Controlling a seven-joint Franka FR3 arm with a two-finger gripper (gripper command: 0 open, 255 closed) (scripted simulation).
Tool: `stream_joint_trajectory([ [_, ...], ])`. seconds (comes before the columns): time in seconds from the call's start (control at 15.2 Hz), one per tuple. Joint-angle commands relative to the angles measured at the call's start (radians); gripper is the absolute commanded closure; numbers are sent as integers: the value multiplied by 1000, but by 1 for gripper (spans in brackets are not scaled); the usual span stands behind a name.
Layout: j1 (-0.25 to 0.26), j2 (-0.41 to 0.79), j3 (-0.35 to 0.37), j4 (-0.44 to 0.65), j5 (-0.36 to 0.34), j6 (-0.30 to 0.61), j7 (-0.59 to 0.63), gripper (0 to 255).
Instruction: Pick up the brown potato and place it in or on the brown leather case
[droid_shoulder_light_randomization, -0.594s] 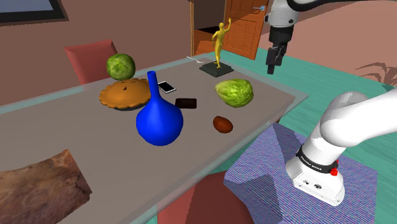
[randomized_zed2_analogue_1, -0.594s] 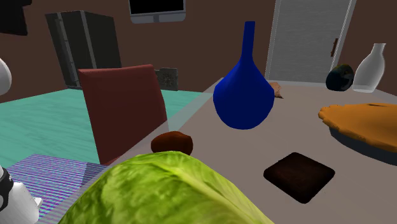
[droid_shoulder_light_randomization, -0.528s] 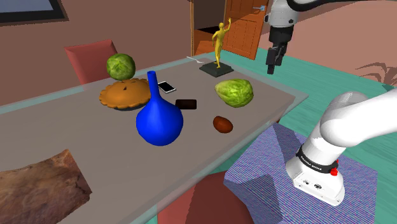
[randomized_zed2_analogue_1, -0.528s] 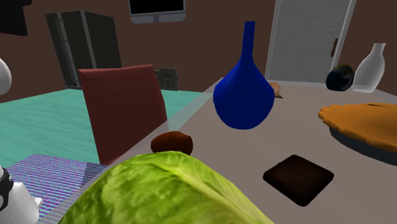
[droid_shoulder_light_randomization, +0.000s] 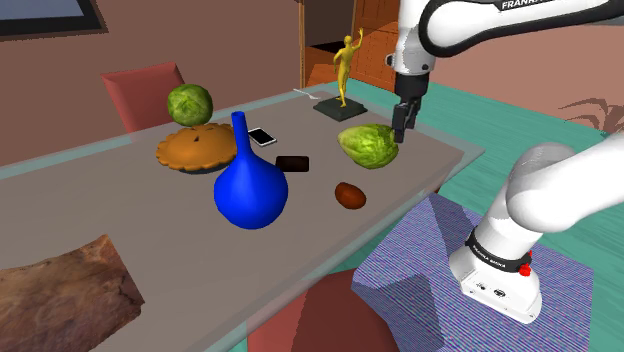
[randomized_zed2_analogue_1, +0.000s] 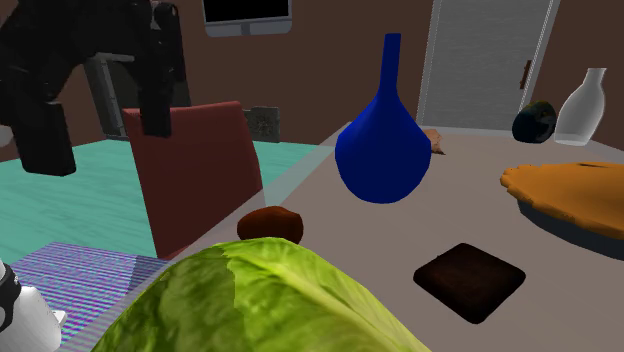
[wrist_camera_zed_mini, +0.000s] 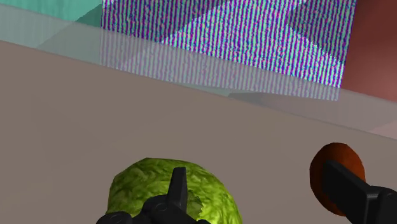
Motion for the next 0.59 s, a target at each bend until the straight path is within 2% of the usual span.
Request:
stream_joint_trajectory([
  [0.0, 25, 37, 19, -16, 29, 54, 9, 0],
  [0.53, 123, 221, 94, -54, 135, 280, 28, 0],
])
